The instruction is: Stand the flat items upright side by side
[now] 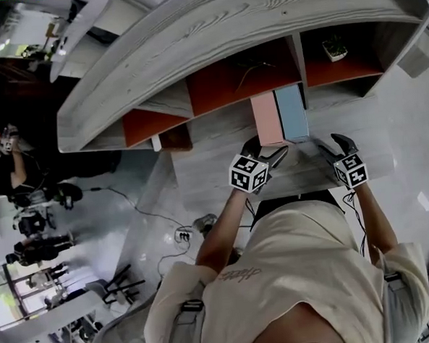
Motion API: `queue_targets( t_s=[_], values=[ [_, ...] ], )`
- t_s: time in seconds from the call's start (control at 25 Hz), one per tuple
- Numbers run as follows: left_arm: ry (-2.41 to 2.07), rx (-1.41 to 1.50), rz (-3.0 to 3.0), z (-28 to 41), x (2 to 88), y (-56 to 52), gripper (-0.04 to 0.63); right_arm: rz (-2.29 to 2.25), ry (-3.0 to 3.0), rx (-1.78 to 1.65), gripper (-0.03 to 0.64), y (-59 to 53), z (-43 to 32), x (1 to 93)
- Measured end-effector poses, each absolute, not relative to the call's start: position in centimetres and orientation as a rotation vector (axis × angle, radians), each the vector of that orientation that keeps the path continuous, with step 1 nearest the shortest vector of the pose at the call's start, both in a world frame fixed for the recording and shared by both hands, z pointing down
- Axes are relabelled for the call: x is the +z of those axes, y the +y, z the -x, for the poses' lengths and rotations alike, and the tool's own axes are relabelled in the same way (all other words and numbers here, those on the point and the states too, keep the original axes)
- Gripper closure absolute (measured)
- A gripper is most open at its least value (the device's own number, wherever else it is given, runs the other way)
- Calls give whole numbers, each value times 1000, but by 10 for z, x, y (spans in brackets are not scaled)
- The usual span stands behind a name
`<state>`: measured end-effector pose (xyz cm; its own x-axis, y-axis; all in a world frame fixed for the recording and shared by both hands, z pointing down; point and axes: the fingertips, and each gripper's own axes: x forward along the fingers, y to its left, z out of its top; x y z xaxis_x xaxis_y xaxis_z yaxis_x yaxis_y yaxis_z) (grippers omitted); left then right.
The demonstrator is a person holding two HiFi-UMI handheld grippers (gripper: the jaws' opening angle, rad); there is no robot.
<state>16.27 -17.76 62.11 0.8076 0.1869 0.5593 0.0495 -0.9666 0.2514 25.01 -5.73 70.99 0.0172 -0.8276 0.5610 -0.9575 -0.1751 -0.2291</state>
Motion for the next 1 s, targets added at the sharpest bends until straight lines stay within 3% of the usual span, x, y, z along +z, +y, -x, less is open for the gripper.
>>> queue_targets(
  t_s=[0.4, 0.52, 0.64, 0.76, 0.84, 0.92, 1.0],
  values=[
    [169, 772, -2738, -114, 606, -182, 302, -2261, -1784, 784, 376, -47, -246, 640],
    [109, 689, -2770, -101, 587, -198, 347, -2297, -1768, 700, 379, -46, -245, 610],
    [36, 592, -2843, -97, 559, -211, 362, -2326, -1760, 613, 416, -47, -249, 579],
    [-17, 485, -2886, -92, 530, -216, 448, -2346, -1732, 557, 456, -42, -248, 554],
    [-64, 400, -2895, -88, 511, -224, 548, -2358, -1716, 506, 527, -40, -247, 537],
    [-94, 354, -2900, -84, 499, -232, 566, -2373, -1705, 477, 615, -40, -246, 522],
    [-105, 361, -2922, -83, 492, -237, 584, -2376, -1711, 449, 615, -40, -244, 507]
  ],
)
